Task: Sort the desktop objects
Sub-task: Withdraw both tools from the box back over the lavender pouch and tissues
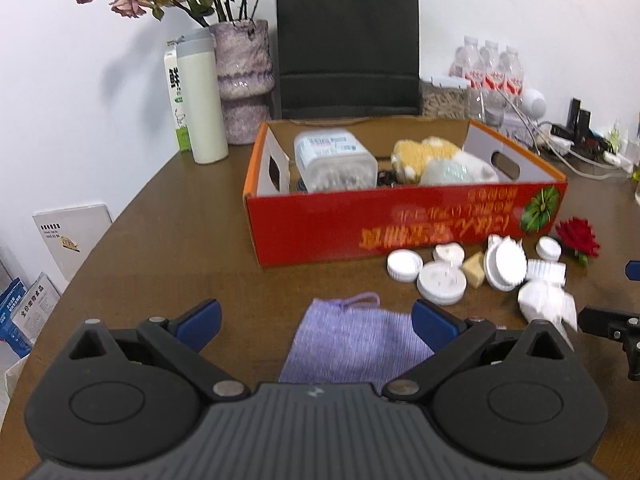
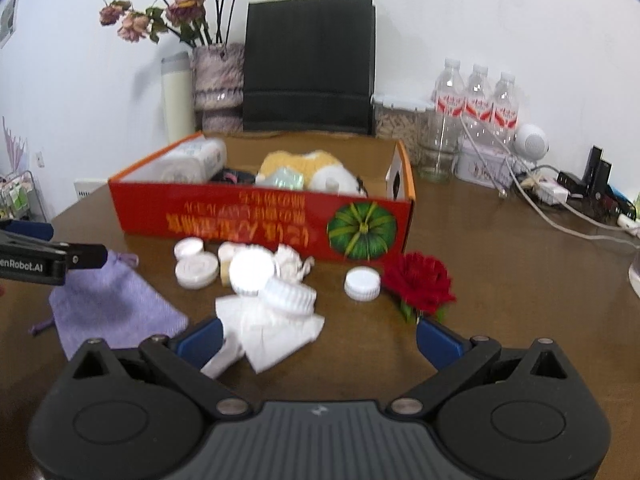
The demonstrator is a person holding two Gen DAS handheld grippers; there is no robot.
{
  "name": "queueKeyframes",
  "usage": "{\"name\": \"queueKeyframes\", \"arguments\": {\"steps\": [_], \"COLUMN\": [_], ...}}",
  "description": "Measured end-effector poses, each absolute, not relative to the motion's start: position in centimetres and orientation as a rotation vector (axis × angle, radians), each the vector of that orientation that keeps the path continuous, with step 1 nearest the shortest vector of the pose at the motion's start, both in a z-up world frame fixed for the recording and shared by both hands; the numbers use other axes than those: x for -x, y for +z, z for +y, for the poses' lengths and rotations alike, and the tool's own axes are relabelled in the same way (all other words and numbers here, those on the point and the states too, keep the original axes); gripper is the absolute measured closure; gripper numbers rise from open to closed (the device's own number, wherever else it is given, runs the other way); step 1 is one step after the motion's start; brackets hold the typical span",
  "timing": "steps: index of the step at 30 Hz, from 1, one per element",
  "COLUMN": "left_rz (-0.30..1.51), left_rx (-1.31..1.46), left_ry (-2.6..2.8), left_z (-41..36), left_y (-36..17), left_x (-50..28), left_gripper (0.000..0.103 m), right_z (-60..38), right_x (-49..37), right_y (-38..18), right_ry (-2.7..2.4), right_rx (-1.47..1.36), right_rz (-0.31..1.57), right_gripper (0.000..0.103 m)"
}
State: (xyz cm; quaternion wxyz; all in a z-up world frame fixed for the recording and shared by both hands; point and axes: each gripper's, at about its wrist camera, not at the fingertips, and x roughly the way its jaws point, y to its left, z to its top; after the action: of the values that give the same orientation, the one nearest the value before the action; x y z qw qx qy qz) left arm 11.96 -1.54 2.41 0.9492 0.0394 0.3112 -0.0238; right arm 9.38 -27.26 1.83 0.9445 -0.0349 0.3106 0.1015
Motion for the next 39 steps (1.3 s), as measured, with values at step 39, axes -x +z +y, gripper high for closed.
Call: {"name": "queueKeyframes", "arguments": {"steps": [39], "left_rz": [0.694], "left_rx": [-0.032], "left_ry": [-0.089], "left_z": [-1.6], "left_y": [-1.5], "left_x": [-13.4], "left_gripper": [0.000], "right_z": [-24.0], "right_x": [-13.5], "right_y": [-0.9], "right_ry": [0.192], "right_rx": [0.045], "right_rz": [0.699], "right_gripper": [0.000]}}
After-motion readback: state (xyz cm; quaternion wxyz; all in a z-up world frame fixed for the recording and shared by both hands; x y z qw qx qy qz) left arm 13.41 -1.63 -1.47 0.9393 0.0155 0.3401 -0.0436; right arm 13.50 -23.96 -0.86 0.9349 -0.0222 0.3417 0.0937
